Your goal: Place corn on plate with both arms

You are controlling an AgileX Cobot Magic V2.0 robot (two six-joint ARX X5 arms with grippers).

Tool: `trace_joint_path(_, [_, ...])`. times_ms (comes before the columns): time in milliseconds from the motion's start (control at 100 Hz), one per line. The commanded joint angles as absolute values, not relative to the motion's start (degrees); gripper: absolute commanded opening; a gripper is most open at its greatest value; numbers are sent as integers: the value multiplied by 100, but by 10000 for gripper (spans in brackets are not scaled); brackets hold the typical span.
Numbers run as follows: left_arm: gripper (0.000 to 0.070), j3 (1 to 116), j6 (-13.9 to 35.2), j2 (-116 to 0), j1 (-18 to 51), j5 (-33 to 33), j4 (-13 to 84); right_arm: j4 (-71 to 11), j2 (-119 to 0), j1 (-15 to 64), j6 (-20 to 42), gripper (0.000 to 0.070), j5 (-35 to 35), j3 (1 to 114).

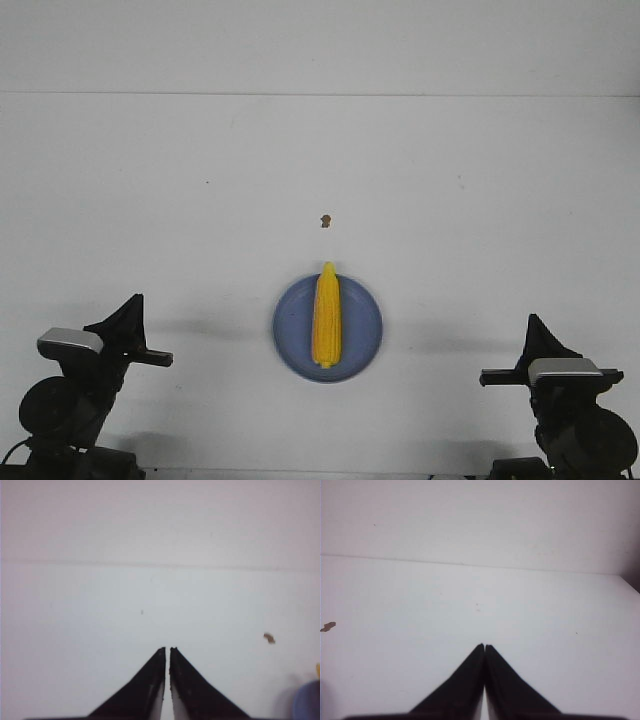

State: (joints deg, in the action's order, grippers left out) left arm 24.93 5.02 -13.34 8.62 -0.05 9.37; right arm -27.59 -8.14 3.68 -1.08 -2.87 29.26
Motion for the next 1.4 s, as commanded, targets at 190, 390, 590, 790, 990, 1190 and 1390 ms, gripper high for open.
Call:
trace_joint_path(190, [12, 1302, 410, -554, 858, -25, -1, -2705, -834, 366, -128, 1, -301, 2982])
trace_joint_path(390, [12, 545, 412, -8, 797, -25, -375, -2707, -834, 366, -128, 1, -301, 2982])
trace_joint_path(590, [12, 69, 475, -16, 766, -25, -1059, -2707, -834, 366, -128, 1, -301, 2982])
trace_joint_path(790, [12, 80, 478, -16, 746, -23, -1041, -2705, -832, 366, -128, 1, -301, 2982])
trace_joint_path(990, [12, 80, 475, -16, 746, -23, -1041, -2705, -832, 366, -128, 1, -301, 2982])
trace_joint_path(1190, [12, 80, 478, -19, 746, -23, -1041, -2705, -832, 366, -128, 1, -301, 2982])
trace_joint_path(1390, [12, 80, 475, -19, 746, -23, -1039, -2705, -832, 366, -128, 1, -301, 2982])
